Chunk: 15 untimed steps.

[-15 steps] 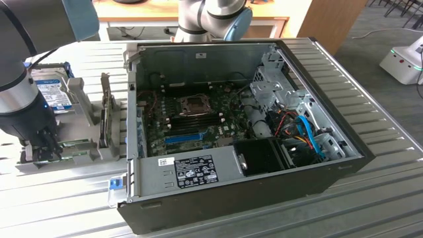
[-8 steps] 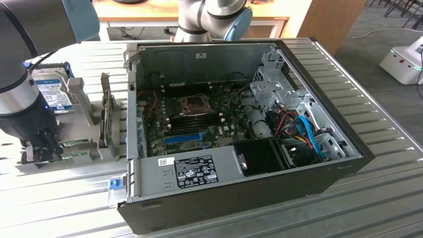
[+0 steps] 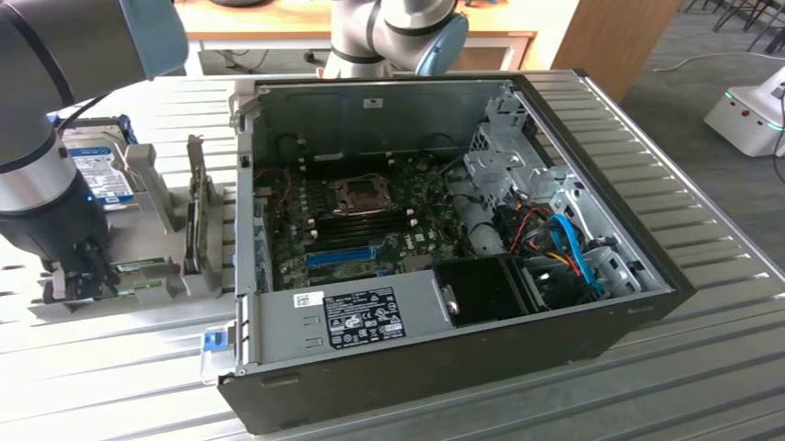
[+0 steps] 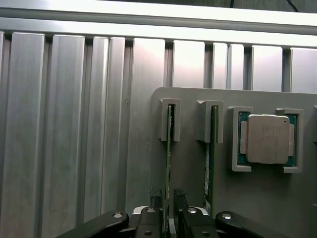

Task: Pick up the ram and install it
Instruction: 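Pick up the ram and move it above insertion slot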

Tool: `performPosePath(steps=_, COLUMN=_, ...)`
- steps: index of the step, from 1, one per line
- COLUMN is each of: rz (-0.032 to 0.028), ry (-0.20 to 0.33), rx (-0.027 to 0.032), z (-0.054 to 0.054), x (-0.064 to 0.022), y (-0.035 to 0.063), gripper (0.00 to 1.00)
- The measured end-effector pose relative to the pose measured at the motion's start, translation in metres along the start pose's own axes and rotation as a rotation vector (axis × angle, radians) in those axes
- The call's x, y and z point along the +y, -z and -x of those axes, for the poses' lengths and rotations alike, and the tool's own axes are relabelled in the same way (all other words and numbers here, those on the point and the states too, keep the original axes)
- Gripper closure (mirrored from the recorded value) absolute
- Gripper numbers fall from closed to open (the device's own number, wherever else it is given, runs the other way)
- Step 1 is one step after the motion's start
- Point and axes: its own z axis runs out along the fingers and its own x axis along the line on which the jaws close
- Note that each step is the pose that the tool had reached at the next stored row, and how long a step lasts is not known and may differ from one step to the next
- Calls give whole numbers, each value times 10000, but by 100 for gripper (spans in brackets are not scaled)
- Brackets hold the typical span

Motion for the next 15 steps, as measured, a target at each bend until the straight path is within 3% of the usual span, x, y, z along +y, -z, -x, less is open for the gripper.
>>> performPosePath(steps=15, rz=3, ry=0, rx=1, z=-2, x=-93, y=4, gripper=76)
